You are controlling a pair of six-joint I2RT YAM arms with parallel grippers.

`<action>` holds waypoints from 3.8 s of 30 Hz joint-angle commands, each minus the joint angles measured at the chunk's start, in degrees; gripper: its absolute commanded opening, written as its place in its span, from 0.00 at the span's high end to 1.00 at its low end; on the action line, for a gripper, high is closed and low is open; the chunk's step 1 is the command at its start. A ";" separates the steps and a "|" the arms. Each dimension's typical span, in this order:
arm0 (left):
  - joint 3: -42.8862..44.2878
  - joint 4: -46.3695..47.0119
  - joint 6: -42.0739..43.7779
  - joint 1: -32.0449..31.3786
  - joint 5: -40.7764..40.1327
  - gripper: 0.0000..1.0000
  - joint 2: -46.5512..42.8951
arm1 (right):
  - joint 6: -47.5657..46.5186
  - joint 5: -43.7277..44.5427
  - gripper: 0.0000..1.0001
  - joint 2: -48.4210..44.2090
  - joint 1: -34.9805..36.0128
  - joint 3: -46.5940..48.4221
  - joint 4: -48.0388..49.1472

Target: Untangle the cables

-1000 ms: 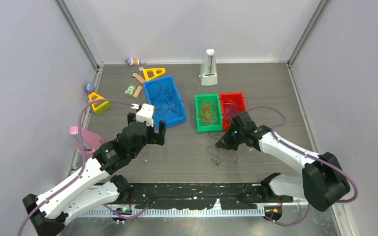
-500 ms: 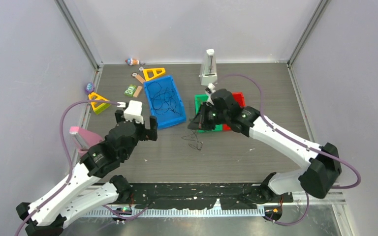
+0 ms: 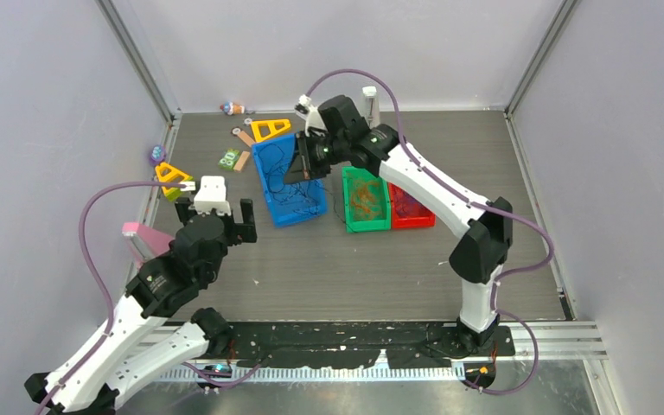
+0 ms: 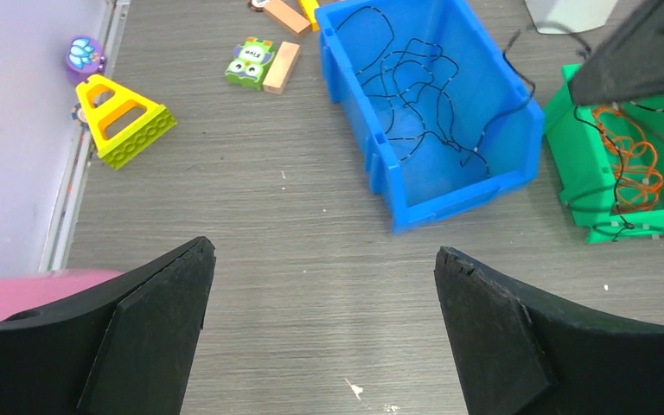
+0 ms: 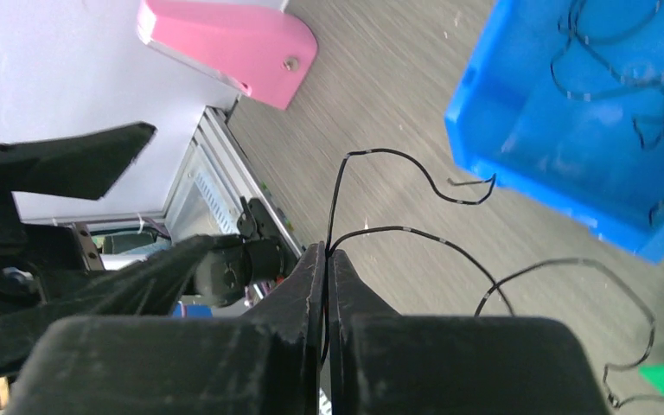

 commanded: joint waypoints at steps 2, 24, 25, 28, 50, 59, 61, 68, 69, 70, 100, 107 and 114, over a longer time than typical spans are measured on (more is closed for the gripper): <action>1.80 -0.52 -1.53 2.04 -0.40 0.01 -0.91 | -4.11 -3.00 0.95 3.85 0.11 14.93 -5.58; -22.14 35.33 -9.13 2.48 28.41 0.05 2.45 | -4.87 -1.36 0.95 1.72 -0.20 19.80 -7.63; -23.99 39.13 -9.64 2.38 29.21 0.06 3.49 | -4.84 -1.42 0.95 1.40 -0.26 19.33 -7.30; -28.31 49.52 -10.03 2.20 30.02 0.07 7.69 | -4.74 -1.58 0.95 -0.61 -0.49 16.21 -7.09; -31.92 88.18 -0.14 -6.04 30.62 0.08 33.25 | -4.42 -3.68 0.95 -9.27 -3.16 6.99 -4.58; -29.68 93.72 0.96 -6.04 32.64 0.12 39.81 | -4.18 -3.66 0.95 -9.91 -3.62 6.51 -4.18; -28.18 93.83 0.82 -6.04 33.64 0.16 41.24 | -4.27 -3.67 0.95 -9.96 -3.72 6.47 -4.20; -21.53 90.71 1.08 -5.96 29.44 0.26 46.97 | -3.56 -4.16 0.94 -10.85 -3.98 5.32 -2.93; -20.85 90.21 1.15 -5.91 29.28 0.28 47.92 | -3.53 -4.23 0.95 -11.06 -3.99 5.12 -2.80; -19.73 90.04 1.09 -5.68 29.33 0.29 49.24 | -3.44 -4.25 0.95 -11.10 -4.06 5.05 -2.75; -11.64 35.97 -0.66 1.05 35.51 1.00 20.51 | -5.28 2.47 0.95 -11.58 -6.55 -4.61 0.99; -5.58 27.87 -0.90 12.46 37.54 1.00 23.48 | -6.53 3.59 0.95 -3.93 -5.25 -3.46 5.70; 1.28 32.17 -3.65 17.51 35.26 1.00 35.53 | -7.05 7.41 0.95 4.54 -3.76 2.05 10.13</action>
